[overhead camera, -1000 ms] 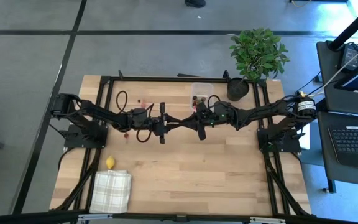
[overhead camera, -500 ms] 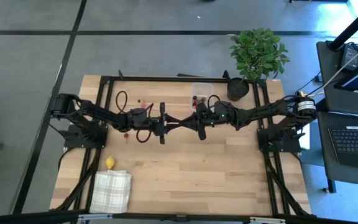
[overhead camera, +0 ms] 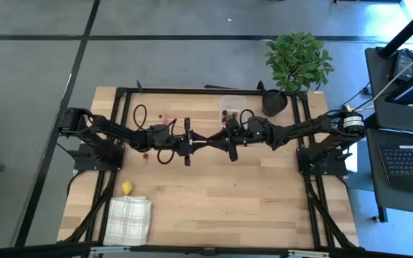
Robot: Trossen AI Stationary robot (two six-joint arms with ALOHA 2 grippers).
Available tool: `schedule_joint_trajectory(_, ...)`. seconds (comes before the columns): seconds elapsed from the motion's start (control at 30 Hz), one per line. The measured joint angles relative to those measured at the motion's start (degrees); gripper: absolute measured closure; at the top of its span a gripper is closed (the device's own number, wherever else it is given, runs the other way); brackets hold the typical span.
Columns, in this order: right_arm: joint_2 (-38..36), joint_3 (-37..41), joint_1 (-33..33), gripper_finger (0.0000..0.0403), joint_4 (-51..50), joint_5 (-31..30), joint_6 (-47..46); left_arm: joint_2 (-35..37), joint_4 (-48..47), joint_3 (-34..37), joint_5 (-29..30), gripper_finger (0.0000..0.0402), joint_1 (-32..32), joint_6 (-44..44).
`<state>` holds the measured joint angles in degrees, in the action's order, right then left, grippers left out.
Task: Pick and placing Produce into tupperware
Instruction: Put the bottom blueberry into the transparent bin
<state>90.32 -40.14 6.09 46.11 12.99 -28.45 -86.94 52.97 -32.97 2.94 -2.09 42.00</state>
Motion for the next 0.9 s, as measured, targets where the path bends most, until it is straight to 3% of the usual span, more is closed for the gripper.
schedule_joint_trajectory(0.47, 0.00, 0.00, -0.22, 0.0292, 0.81, 0.11, 0.22, -0.01, 0.77, -0.21, -1.01, 0.0344, -0.26, 0.52)
schedule_joint_trajectory(0.9, 0.00, 0.00, -0.37, 0.0308, 0.79, -0.04, 0.04, -0.02, -4.52, -3.28, -0.90, 0.0344, -0.24, 0.58)
